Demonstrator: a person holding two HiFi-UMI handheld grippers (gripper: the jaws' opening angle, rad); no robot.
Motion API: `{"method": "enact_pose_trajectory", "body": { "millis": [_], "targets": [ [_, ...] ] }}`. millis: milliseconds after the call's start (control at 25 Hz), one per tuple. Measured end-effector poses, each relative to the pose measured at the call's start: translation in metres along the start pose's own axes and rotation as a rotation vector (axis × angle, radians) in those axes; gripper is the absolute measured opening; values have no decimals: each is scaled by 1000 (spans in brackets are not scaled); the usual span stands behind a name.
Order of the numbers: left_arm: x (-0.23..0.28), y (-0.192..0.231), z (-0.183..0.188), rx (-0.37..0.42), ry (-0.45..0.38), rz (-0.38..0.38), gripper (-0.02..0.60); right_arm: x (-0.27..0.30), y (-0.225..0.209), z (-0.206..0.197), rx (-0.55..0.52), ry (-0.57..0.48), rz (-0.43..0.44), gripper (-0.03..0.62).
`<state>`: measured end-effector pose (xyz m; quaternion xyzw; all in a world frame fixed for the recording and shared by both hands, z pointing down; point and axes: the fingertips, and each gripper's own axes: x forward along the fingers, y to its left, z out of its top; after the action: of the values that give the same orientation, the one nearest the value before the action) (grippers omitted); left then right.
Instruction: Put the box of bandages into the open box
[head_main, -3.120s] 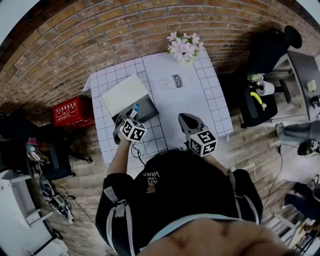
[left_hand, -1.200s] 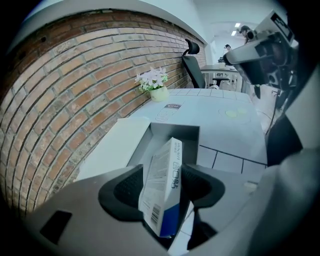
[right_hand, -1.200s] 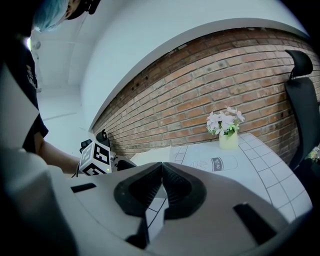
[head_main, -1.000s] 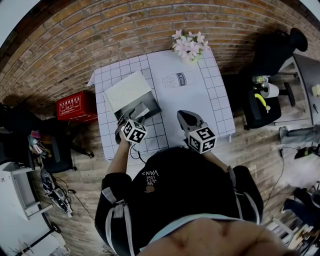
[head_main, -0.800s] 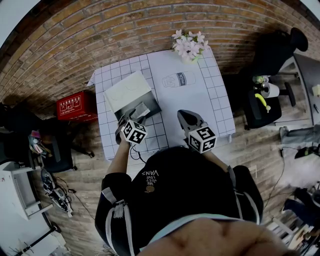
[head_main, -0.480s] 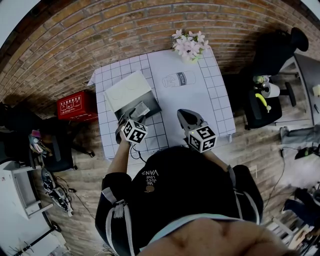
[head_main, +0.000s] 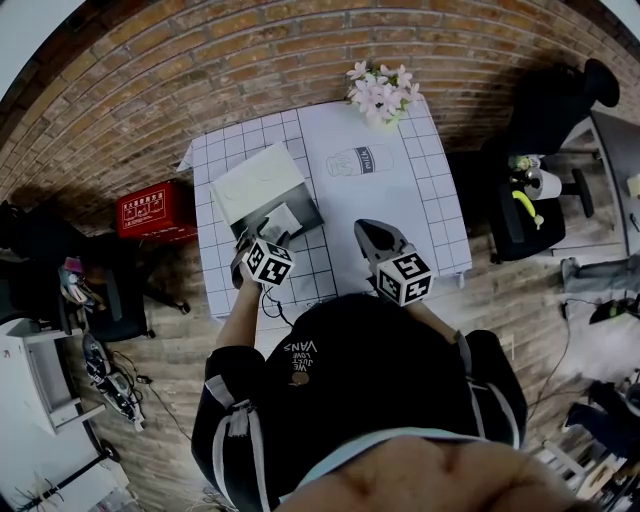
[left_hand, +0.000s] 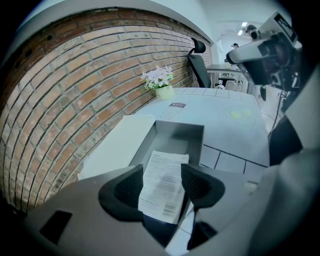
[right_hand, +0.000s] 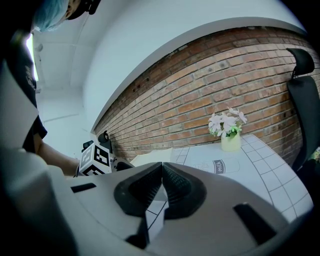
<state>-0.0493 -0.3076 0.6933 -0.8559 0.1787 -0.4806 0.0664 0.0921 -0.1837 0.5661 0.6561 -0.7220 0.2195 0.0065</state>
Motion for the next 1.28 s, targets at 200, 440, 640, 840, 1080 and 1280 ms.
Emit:
{"method": "enact_pose_trajectory", "body": {
  "millis": [200, 440, 640, 840, 1080, 1280],
  "targets": [
    [-3, 1, 1, -16, -5, 11, 230, 2, 1, 1, -5, 2, 16, 3],
    [-11, 1, 8, -48, -33, 41, 230, 2, 4, 2, -10, 9, 44, 3],
    [-20, 3, 10, -170, -82, 61, 230, 3, 7, 3, -20, 11, 80, 3],
    [-33, 5, 10, -225, -118, 122, 220, 3, 12, 3, -36, 22, 125, 3],
    [-54, 7, 20, -298, -193, 218, 105, 2, 15, 4, -58, 32, 178, 3],
    [-72, 3, 25, -345, -240, 300, 55, -1, 15, 3, -79, 50, 229, 3]
  ]
}}
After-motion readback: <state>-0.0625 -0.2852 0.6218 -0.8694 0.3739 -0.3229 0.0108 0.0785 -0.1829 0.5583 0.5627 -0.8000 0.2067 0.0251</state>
